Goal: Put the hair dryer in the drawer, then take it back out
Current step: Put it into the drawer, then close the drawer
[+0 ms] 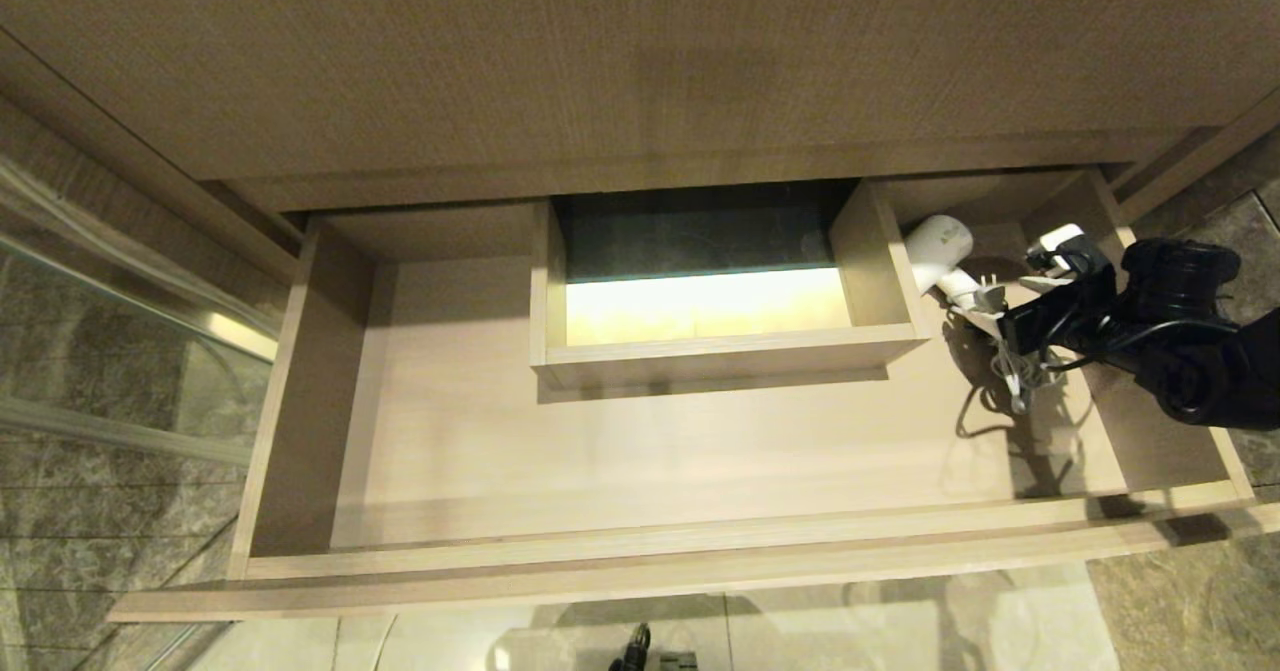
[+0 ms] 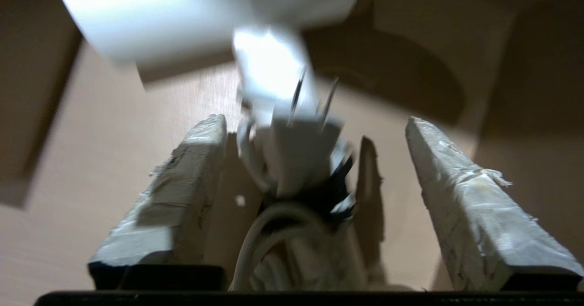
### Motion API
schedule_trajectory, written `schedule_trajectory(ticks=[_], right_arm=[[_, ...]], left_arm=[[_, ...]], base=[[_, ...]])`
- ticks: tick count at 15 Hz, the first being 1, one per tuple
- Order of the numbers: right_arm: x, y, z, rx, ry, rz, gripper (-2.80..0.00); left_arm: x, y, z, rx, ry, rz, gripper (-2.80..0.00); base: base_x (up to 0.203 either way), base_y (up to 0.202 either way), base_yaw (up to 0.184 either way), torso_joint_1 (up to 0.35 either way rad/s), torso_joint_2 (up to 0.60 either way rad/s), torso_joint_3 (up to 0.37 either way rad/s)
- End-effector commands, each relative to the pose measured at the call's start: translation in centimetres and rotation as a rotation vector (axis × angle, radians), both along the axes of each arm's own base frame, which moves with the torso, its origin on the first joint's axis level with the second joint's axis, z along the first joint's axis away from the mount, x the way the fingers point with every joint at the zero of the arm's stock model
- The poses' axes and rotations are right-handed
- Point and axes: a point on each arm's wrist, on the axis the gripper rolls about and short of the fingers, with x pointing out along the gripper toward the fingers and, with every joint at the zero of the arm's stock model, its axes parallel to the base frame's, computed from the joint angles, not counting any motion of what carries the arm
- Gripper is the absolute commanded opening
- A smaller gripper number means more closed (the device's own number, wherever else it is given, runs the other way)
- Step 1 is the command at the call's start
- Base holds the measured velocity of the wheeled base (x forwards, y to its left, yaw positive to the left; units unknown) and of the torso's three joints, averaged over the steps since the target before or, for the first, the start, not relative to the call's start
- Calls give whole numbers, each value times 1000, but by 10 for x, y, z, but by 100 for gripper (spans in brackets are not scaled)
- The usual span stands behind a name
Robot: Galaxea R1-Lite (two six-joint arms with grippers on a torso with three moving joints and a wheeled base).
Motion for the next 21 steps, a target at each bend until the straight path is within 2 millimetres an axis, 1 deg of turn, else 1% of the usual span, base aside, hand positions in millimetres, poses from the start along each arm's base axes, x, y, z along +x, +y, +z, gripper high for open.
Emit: schedule_trajectory(ticks=[1,2,5,6,7,10,12,13,15,17,19,20,21], right_arm=[[-23,3,48,-13,-85,-3,0],[-36,2,63,-11,-97,-15,0],[-79,-1,93,-2,-98,-56,0],[-96,-1,102,8,-97,-69,-280],[-112,1,108,19,-80,-81,-280],[-175,16,125,53,29,-107,-280],[-220,27,128,84,132,-127,-280],[-240,32,125,102,189,-138,-280],[-274,43,116,129,283,-154,-280],[-297,49,100,152,404,-201,-280],[-312,51,75,143,597,-328,-280],[-316,52,63,142,688,-369,-280],[-317,52,54,149,743,-373,-280]], left_arm=[[0,0,0,0,1,1,-280],[0,0,0,-1,1,0,-280],[0,0,0,1,0,-1,-280],[0,0,0,0,0,0,-280],[0,0,0,1,0,0,-280],[0,0,0,0,0,-1,-280],[0,0,0,0,1,0,-280],[0,0,0,0,1,0,-280],[0,0,0,1,1,-1,-280],[0,0,0,-1,1,0,-280],[0,0,0,1,1,0,-280],[0,0,0,0,0,-1,-280],[0,0,0,1,0,-1,-280]], base=[[0,0,0,0,0,0],[0,0,0,0,0,0],[0,0,0,0,0,0],[0,0,0,0,0,0],[0,0,0,0,0,0],[0,0,0,0,0,0],[0,0,0,0,0,0],[0,0,0,0,0,0],[0,0,0,0,0,0],[0,0,0,0,0,0],[0,0,0,0,0,0],[0,0,0,0,0,0],[0,0,0,0,0,0]])
